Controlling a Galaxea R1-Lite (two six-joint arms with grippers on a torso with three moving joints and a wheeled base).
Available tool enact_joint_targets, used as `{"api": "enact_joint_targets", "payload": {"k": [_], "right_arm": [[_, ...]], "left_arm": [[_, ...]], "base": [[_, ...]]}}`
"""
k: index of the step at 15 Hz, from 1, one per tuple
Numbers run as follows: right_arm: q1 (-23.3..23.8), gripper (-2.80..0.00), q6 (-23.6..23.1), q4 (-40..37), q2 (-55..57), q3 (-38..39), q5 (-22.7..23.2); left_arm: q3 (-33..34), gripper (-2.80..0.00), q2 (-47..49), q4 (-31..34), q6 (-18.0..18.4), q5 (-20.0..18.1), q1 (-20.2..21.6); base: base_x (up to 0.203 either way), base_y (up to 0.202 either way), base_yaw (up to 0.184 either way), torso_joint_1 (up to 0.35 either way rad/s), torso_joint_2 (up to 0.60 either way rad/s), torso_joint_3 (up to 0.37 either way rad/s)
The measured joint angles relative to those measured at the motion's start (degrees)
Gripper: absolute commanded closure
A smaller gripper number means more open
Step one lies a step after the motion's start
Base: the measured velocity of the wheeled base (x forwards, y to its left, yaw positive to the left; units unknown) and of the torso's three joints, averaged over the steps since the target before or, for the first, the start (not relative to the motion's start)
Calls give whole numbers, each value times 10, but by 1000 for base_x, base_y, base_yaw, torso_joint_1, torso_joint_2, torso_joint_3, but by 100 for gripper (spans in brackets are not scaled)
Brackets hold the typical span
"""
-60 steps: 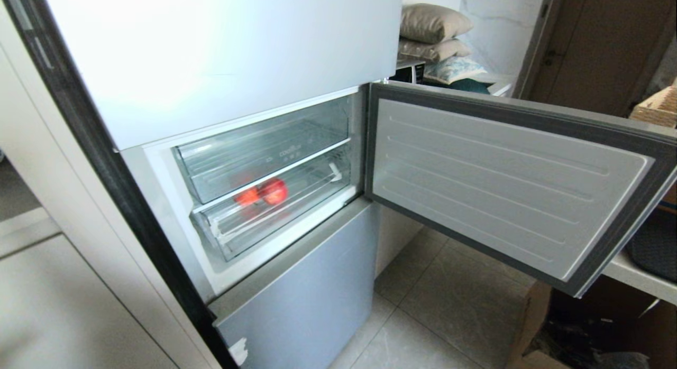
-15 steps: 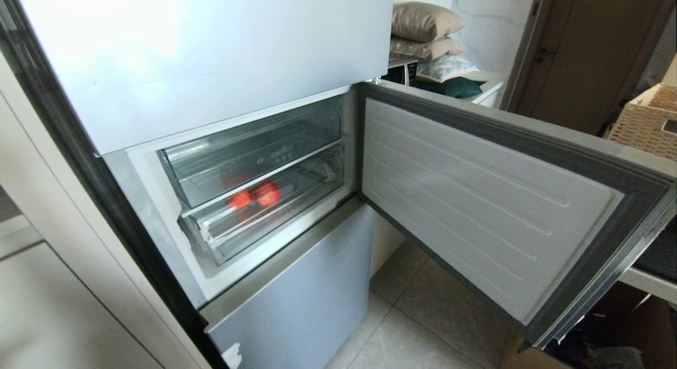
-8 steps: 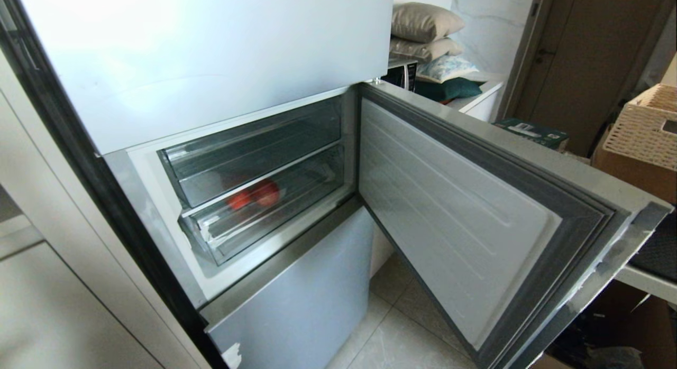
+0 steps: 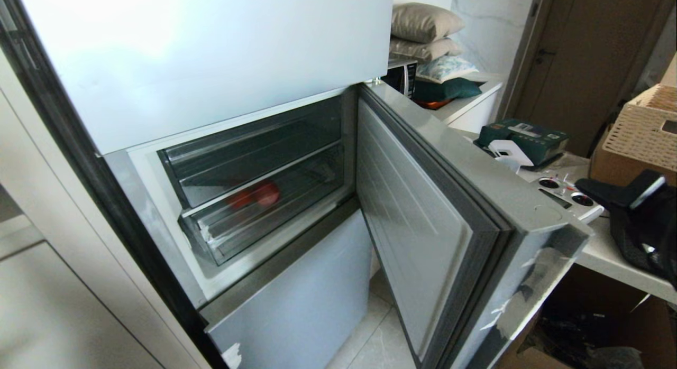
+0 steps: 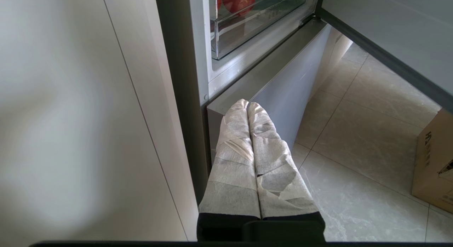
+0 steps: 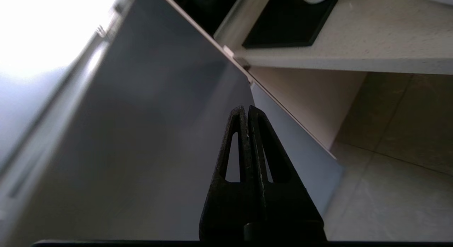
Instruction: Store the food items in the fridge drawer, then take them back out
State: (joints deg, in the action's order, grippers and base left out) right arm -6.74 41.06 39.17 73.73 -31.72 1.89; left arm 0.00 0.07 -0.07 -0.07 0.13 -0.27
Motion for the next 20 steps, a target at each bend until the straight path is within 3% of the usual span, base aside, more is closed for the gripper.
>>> {"api": "enact_joint_targets", "payload": {"k": [4,9,16,18,20], "right_arm": [[-88,0,-56,21,131,-69,-37],[-183,0,-90,86,286,-218,-39],[-299,0,-110,111,482,-439,-30],[-313,0,-112,134,509,-450,3],[-318,0,-124,169,504,-410,-2]], "left_arm": [[0,0,0,0,0,0,0],[0,0,0,0,0,0,0],[0,0,0,0,0,0,0],[0,0,0,0,0,0,0],[0,0,0,0,0,0,0]], "base": [[0,0,0,0,0,0],[0,0,0,0,0,0],[0,0,0,0,0,0],[0,0,0,0,0,0],[0,0,0,0,0,0]]}}
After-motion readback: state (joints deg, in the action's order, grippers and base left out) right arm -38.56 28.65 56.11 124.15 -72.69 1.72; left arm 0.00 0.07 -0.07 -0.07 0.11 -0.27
